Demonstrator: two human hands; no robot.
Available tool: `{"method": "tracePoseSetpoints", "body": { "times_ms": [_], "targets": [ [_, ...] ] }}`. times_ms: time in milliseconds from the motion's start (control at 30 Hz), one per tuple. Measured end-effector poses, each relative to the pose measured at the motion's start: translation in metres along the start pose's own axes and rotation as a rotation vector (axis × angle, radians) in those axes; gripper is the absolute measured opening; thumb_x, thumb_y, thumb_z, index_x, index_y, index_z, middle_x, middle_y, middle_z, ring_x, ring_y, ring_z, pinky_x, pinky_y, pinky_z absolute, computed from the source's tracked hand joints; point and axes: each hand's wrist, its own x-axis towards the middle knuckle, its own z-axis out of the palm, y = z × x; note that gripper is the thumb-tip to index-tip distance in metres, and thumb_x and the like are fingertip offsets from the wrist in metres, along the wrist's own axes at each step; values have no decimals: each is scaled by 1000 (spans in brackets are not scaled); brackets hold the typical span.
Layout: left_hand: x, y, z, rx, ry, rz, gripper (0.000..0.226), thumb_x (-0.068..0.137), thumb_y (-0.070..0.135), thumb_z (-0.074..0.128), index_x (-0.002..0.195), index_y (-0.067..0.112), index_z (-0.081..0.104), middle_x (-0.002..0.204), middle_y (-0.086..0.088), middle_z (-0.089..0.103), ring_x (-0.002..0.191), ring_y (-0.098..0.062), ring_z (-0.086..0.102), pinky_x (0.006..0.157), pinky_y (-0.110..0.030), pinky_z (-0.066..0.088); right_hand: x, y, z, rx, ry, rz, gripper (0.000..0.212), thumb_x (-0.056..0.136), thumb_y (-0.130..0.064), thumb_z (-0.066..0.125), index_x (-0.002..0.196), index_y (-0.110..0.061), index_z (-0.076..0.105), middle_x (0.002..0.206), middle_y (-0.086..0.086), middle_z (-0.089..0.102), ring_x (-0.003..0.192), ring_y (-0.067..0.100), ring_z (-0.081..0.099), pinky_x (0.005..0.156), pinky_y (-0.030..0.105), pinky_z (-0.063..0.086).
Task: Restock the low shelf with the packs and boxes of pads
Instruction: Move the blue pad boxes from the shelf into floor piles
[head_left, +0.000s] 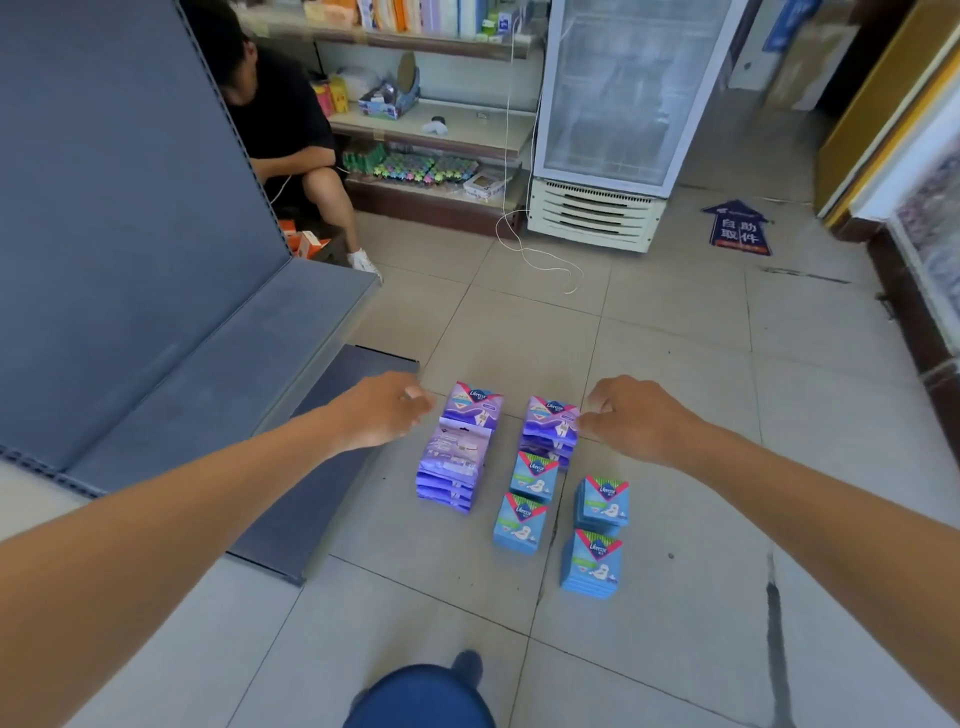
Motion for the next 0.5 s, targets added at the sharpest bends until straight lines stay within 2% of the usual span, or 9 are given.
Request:
{"method": "tracePoseSetpoints", "body": {
  "times_ms": [233, 500],
  "targets": [
    [24, 31, -3, -28, 71, -13, 36, 100, 34, 40, 112, 5, 58, 105, -11, 69, 98, -24, 64, 81, -30, 40, 28, 17, -29, 26, -4, -15, 40, 92, -29, 56, 123, -4, 54, 122, 15, 59, 111, 30, 55, 89, 33, 46],
    [70, 61, 2, -44, 52, 51, 37, 100, 33, 40, 117, 4, 55, 107, -11, 68, 92, -19, 61, 77, -29, 44, 58, 17, -45, 9, 5, -20, 41, 93, -27, 54, 126, -3, 53, 127, 15, 56, 116, 30, 53, 94, 35, 44]
  ]
}}
